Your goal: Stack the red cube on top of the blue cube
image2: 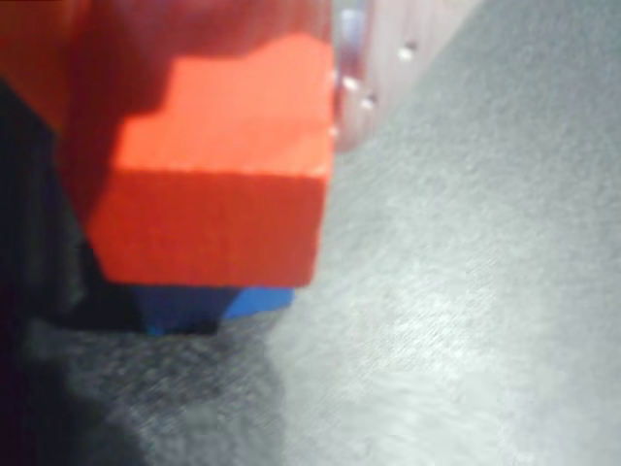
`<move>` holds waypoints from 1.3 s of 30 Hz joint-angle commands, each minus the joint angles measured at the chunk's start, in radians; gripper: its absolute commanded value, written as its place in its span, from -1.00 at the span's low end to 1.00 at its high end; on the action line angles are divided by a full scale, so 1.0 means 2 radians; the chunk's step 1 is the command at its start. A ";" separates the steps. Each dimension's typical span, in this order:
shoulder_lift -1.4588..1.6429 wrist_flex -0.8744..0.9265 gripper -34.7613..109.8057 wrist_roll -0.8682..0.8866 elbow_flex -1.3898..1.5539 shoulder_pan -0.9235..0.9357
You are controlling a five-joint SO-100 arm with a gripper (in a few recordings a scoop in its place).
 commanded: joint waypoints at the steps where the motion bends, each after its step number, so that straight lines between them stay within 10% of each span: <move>1: 0.002 -0.005 -0.52 -0.005 -0.011 0.005; 39: 0.031 -0.009 -0.39 -0.018 0.051 0.012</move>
